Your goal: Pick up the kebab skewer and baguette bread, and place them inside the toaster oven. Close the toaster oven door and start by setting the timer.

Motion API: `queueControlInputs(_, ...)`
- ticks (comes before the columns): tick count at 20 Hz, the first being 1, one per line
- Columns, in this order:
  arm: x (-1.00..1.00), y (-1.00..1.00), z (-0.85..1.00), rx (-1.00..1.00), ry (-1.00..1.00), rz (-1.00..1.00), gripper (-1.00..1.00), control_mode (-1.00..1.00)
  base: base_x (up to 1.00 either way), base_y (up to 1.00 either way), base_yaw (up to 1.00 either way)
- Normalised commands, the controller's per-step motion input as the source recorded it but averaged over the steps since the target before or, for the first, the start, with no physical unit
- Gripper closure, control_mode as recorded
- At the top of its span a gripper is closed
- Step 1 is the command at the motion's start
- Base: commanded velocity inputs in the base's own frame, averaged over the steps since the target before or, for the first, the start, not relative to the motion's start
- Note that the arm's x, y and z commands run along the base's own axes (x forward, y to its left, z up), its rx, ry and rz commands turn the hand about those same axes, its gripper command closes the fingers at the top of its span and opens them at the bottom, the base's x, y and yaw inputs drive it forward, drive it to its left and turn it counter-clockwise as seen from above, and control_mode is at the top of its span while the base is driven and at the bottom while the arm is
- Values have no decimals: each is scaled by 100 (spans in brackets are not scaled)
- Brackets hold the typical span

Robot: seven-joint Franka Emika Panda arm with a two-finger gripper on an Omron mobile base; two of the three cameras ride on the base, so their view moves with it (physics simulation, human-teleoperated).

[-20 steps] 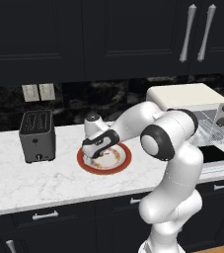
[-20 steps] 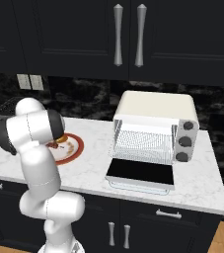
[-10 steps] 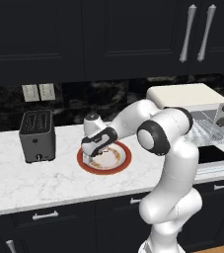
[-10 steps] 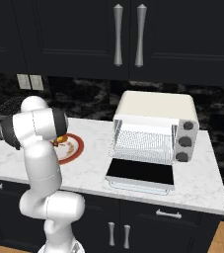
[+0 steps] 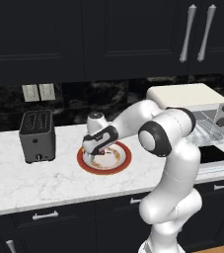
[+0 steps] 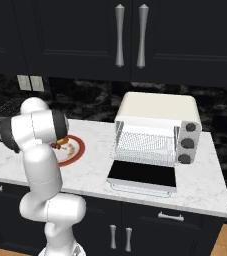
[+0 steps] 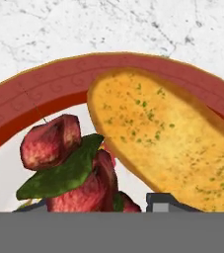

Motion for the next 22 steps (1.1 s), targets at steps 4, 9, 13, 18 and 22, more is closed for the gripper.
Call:
queueControlInputs(4,-47,-15,20,2,-2,0,100,-100,0,0,0)
queueControlInputs(9,-45,-14,26,0,-3,0,100,-100,0,0,0)
queueControlInputs(13,-90,-20,45,0,-16,0,100,-100,0,0,0)
queueControlInputs(18,-80,-28,68,2,-18,-10,100,-100,0,0,0)
queueControlInputs(22,-51,-54,75,6,-6,-23,100,-100,0,0,0)
